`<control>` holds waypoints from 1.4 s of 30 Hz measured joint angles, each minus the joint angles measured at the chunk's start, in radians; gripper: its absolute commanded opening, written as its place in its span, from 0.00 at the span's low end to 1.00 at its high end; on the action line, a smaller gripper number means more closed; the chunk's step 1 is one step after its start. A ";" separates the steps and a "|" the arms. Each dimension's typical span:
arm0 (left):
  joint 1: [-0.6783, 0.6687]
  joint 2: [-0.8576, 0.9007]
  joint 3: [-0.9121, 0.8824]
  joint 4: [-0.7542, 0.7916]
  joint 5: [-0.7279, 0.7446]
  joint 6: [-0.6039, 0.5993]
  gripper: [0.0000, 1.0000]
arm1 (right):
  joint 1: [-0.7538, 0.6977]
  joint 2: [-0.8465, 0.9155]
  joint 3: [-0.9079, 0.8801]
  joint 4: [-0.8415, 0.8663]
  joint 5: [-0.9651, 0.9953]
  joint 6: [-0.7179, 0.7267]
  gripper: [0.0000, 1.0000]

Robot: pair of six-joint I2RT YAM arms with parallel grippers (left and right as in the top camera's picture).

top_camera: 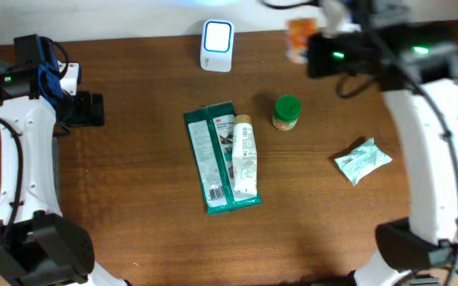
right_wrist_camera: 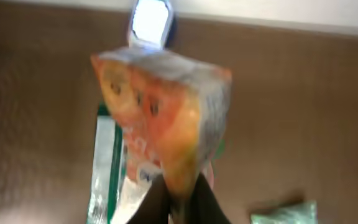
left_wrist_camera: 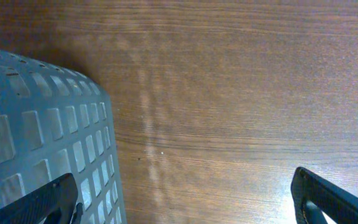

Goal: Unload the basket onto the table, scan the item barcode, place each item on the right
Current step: 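Place the orange pack on the table right of the jar, then reach the right gripper toward the 3M gloves pack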

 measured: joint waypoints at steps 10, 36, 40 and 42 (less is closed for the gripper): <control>0.000 0.000 0.000 0.000 0.000 0.000 0.99 | -0.257 0.027 -0.261 -0.201 -0.051 0.046 0.04; 0.000 0.000 -0.001 0.000 0.000 0.000 0.99 | -0.130 0.048 -0.599 0.126 -0.080 0.014 0.55; 0.000 0.000 -0.001 0.000 0.000 0.000 0.99 | 0.077 0.049 -0.588 0.143 -0.070 0.068 0.54; 0.000 0.000 -0.001 0.000 0.000 0.000 0.99 | 0.171 0.050 -0.610 0.174 -0.035 0.131 0.45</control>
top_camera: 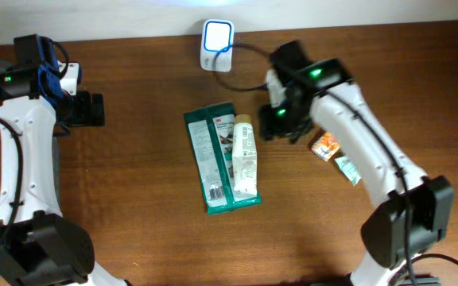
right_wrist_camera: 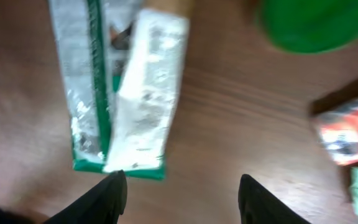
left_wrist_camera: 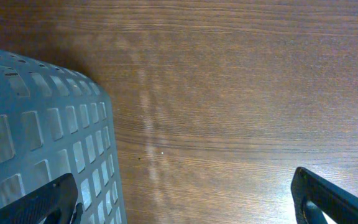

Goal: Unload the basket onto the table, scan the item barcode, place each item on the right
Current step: 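Reach the right gripper toward the 3M gloves pack, then grasp the white tube lying on the gloves pack with the right gripper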

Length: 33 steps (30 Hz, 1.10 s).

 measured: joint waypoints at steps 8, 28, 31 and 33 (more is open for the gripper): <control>0.000 0.000 0.000 0.000 0.000 0.000 0.99 | 0.163 0.050 -0.233 0.279 0.000 0.216 0.04; 0.000 0.000 0.000 0.000 0.000 0.000 0.99 | 0.277 0.196 -0.259 0.345 -0.097 0.240 0.20; 0.000 0.000 0.000 0.000 0.000 0.000 0.99 | 0.246 0.158 -0.132 0.240 -0.096 0.222 0.30; 0.000 0.000 0.000 0.000 0.000 0.000 0.99 | 0.193 0.102 -0.082 0.196 -0.096 0.217 0.31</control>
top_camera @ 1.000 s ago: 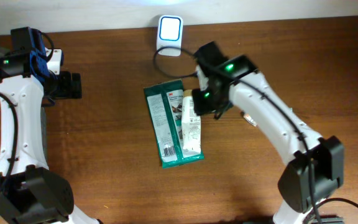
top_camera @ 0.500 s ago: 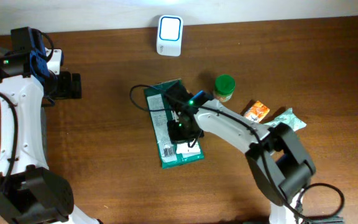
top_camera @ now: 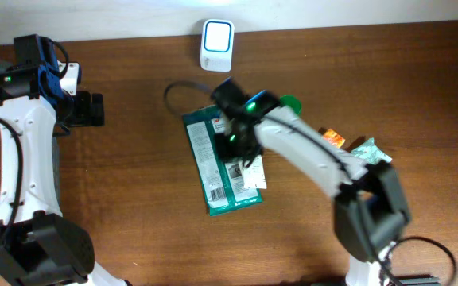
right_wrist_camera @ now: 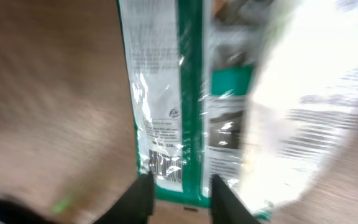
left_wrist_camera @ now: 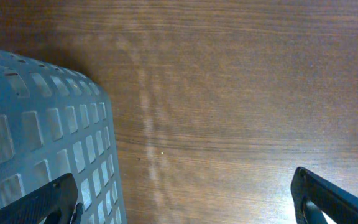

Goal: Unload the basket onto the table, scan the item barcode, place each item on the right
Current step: 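Grasp the white tube lying on the gloves pack with the right gripper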

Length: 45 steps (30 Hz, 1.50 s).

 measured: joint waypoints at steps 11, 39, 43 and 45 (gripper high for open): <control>0.000 0.000 0.000 0.000 0.000 0.000 0.99 | -0.272 -0.046 -0.286 0.182 -0.129 -0.103 0.52; 0.000 0.000 0.000 0.000 0.000 0.000 0.99 | -0.150 0.005 -0.457 0.605 -0.320 0.037 0.04; 0.000 0.000 0.000 0.000 0.000 0.000 0.99 | -0.123 -0.024 -0.361 0.312 -0.172 -0.018 0.04; 0.000 0.000 0.000 0.000 0.000 0.000 0.99 | -0.095 -0.034 -0.294 0.164 -0.045 -0.044 0.04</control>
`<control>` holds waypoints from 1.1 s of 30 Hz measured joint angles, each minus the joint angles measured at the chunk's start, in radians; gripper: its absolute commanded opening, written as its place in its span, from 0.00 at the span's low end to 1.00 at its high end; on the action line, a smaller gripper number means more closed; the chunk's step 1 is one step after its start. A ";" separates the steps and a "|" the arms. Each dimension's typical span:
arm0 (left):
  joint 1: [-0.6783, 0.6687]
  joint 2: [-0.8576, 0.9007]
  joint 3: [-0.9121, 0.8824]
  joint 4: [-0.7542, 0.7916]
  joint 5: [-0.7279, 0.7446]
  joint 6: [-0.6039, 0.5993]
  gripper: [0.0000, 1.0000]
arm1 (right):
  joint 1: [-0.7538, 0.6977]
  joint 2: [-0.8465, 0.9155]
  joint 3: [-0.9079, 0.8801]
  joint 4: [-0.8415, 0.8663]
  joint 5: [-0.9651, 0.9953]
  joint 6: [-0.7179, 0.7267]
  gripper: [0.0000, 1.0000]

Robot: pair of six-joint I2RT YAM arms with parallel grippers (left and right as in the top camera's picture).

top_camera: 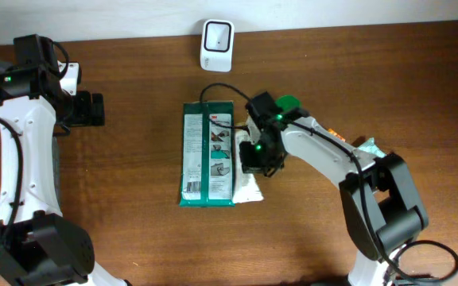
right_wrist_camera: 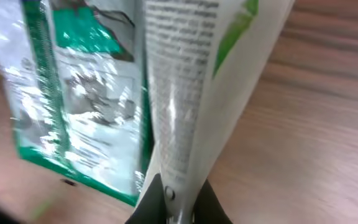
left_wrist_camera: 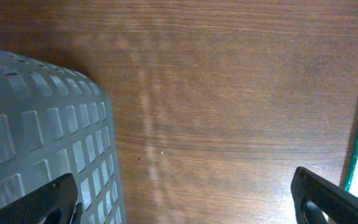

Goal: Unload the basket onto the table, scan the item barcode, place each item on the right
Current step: 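Grasp the white tube lying on the gloves pack with the right gripper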

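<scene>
The barcode scanner [top_camera: 217,36] stands at the table's far edge. A white tube [right_wrist_camera: 191,93] with printed text is pinched at its flat end by my right gripper [right_wrist_camera: 178,193], which is shut on it. In the overhead view that right gripper [top_camera: 257,155] sits beside a flat green package [top_camera: 207,153], and the tube's end [top_camera: 250,189] shows below it. The green package [right_wrist_camera: 79,93] lies left of the tube. My left gripper [left_wrist_camera: 185,199] stands open over bare wood, holding nothing, far left in the overhead view [top_camera: 86,110].
A green-capped jar [top_camera: 289,102] stands just behind the right gripper. An orange packet [top_camera: 332,137] and a pale green packet [top_camera: 368,145] lie to the right. A grey slotted basket [left_wrist_camera: 36,124] is under the left arm. The green package's edge shows at right.
My right gripper was open over the green package and tube; now it is shut on the tube. The green package has shifted left and lies straighter. The left arm has not moved.
My right gripper first held the orange packet up near the scanner. Then the packet lay on the table at the right and the gripper was open by the jar. It then stood open over the tube and green package, and now grips the tube.
</scene>
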 measured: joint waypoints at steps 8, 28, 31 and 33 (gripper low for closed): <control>0.000 0.000 0.000 0.000 0.000 0.000 0.99 | 0.140 0.001 0.113 -0.166 0.415 -0.062 0.08; 0.000 0.000 0.000 0.000 0.000 0.000 0.99 | 0.151 0.130 0.114 -0.125 0.245 -0.072 0.18; 0.000 0.000 0.000 0.000 0.000 0.000 0.99 | 0.151 0.129 0.117 -0.124 0.240 -0.070 0.09; 0.000 0.000 0.000 0.000 0.000 0.000 0.99 | 0.151 0.129 0.121 -0.124 0.225 -0.072 0.04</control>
